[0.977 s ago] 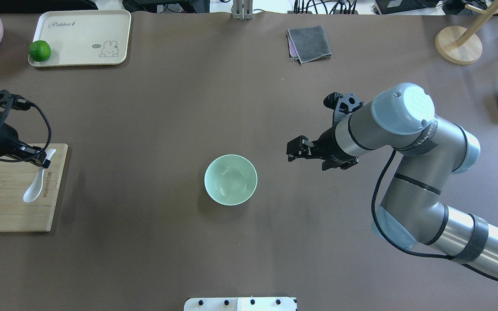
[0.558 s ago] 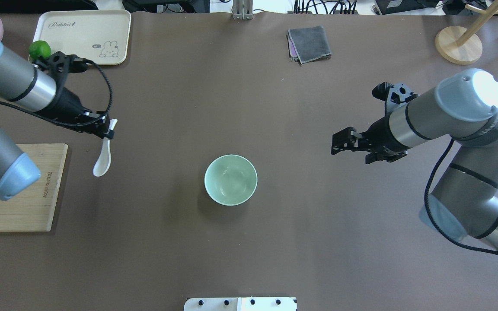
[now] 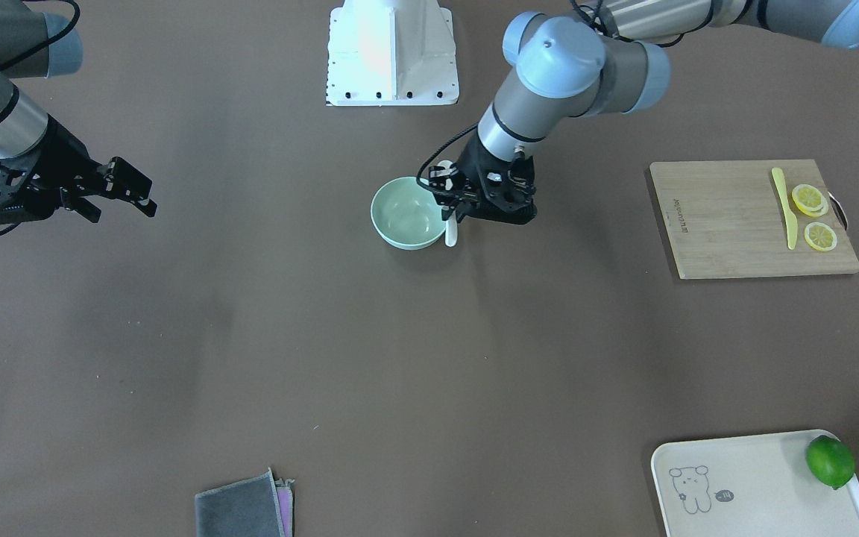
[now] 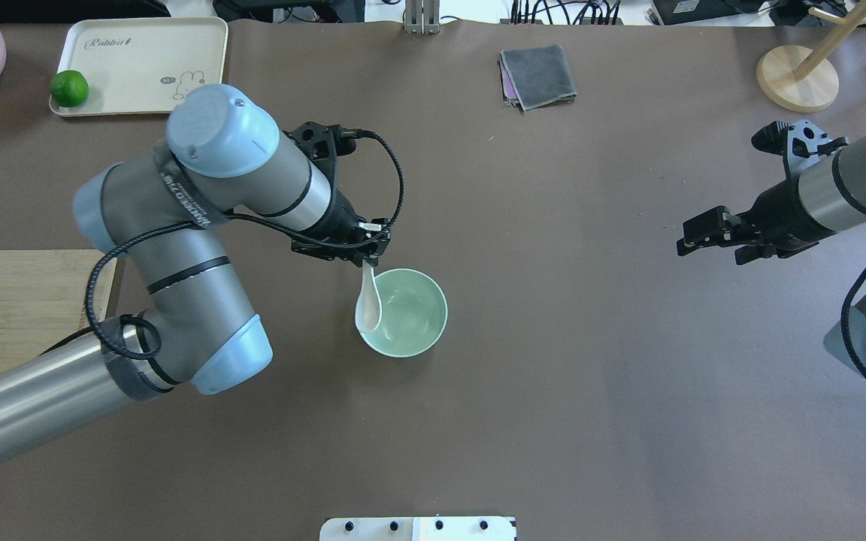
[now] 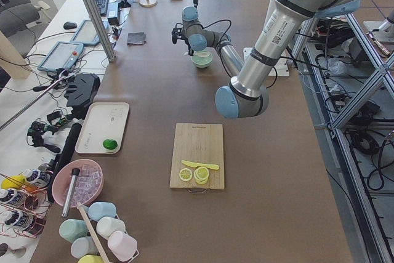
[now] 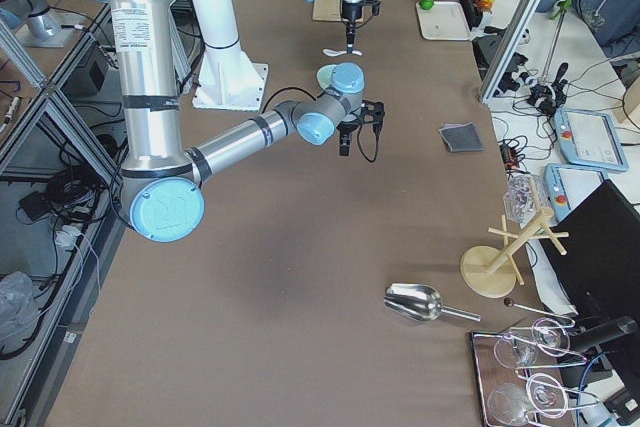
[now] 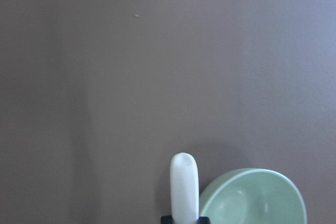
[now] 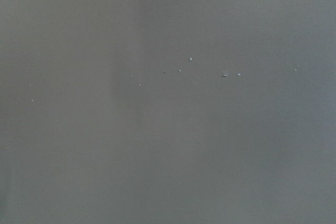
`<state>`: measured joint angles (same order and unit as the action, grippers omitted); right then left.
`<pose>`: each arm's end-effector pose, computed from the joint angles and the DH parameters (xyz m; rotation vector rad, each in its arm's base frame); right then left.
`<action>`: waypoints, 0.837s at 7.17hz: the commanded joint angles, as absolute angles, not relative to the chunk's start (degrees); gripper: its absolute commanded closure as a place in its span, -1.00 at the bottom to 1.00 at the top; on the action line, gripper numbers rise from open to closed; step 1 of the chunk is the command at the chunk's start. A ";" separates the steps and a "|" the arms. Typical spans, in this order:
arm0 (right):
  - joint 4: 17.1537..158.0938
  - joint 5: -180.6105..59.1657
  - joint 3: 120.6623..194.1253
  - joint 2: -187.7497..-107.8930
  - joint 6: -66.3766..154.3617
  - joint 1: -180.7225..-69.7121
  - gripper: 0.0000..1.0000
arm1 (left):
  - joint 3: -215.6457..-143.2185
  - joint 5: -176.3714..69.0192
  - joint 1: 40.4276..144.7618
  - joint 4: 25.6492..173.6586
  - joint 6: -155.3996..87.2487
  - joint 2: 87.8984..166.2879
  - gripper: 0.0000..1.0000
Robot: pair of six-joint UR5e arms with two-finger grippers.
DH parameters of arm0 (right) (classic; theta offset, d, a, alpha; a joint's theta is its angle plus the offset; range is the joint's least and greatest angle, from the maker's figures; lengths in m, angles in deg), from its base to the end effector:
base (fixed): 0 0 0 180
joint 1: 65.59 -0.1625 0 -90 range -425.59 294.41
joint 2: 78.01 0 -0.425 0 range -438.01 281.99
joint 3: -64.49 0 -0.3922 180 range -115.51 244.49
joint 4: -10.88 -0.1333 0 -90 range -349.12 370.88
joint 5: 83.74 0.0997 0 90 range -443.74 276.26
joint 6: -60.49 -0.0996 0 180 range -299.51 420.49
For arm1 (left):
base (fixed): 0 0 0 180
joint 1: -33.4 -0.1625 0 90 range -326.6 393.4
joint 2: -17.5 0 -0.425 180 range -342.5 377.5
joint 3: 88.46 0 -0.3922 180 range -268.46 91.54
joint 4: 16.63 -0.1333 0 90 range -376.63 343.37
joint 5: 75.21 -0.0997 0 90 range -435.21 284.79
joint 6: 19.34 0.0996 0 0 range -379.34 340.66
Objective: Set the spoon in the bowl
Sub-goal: 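Lower the spoon into the bowl and open the left gripper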
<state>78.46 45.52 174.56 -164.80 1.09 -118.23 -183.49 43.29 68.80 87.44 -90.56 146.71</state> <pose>-0.2530 -0.4471 0.4143 0.0240 -0.9994 0.0790 0.5018 -0.4618 0.1793 0.0497 1.0898 -0.0077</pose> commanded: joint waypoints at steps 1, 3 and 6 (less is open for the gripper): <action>78.11 45.72 175.40 -166.86 2.13 -119.37 -0.99 | -179.35 40.20 67.50 87.70 -91.59 150.39 0.63; 78.11 45.72 175.32 -166.61 2.05 -119.11 -0.99 | -181.44 40.10 67.68 88.14 -89.06 146.45 -0.97; 78.11 47.11 175.76 -167.13 2.48 -122.95 -0.99 | -189.15 48.21 77.89 85.00 -74.70 136.47 -0.96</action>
<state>78.10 46.21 175.58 -166.68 2.20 -120.70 -185.29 42.75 71.92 86.88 -81.97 141.59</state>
